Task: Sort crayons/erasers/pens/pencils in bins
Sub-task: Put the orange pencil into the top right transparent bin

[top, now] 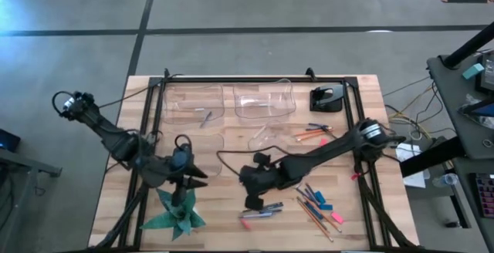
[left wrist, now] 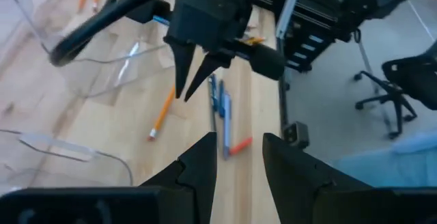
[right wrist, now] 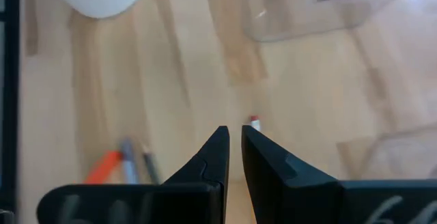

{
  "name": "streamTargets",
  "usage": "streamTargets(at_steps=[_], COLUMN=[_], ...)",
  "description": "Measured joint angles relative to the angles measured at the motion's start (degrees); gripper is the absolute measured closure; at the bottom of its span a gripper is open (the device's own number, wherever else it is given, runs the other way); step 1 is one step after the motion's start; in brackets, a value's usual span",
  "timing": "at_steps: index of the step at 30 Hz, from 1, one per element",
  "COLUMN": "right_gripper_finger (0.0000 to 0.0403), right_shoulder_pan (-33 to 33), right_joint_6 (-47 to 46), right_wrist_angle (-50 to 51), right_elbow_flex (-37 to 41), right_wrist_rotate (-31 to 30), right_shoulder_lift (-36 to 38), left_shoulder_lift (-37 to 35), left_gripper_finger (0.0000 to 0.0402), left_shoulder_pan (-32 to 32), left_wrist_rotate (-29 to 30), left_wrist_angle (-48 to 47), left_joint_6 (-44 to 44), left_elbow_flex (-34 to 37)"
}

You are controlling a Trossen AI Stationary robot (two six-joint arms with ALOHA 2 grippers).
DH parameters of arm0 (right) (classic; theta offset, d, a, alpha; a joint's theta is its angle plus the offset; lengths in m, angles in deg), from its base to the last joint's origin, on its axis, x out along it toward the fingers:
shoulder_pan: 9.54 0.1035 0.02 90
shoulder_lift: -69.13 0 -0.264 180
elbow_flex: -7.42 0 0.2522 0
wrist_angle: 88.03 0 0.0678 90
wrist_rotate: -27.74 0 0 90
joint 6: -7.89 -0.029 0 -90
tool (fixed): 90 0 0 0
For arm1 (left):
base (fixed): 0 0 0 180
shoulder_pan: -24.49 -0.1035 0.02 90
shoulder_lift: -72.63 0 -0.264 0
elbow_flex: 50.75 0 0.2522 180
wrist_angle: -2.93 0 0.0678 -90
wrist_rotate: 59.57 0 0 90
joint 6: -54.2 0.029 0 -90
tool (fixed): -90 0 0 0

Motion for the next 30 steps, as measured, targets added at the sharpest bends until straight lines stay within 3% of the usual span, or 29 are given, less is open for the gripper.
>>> streamTargets(at_steps=[8,13,18,24,30], right_gripper_finger=[0.0369,0.0369,0.0369,0.0369,0.0369], right_shoulder_pan=[-0.2,-0.2,-1.1,-1.3,-1.6], right_joint_6=[-0.9,-2.8,-2.8,-3.2,0.3], right_wrist_angle=[9.2,17.5,25.3,31.7,31.8], right_elbow_flex=[-12.9,-22.2,-28.8,-28.7,-26.4], right_wrist_rotate=[-0.6,2.2,2.6,1.5,1.4], right_shoulder_lift=[-9.5,-15.1,-17.5,-16.7,-16.6], left_shoulder_lift=[0.1,0.1,0.0,0.0,0.0], left_gripper_finger=[0.0297,0.0297,0.0297,0.0297,0.0297], left_shoulder_pan=[1.7,1.7,1.7,1.7,1.7], left_wrist_rotate=[0.3,0.5,0.5,0.6,2.5], left_wrist_angle=[0.1,0.0,0.0,0.0,0.0], left_joint_6=[-0.1,-0.1,-0.1,-0.1,-0.1], left_elbow_flex=[0.5,1.6,2.3,2.5,2.5])
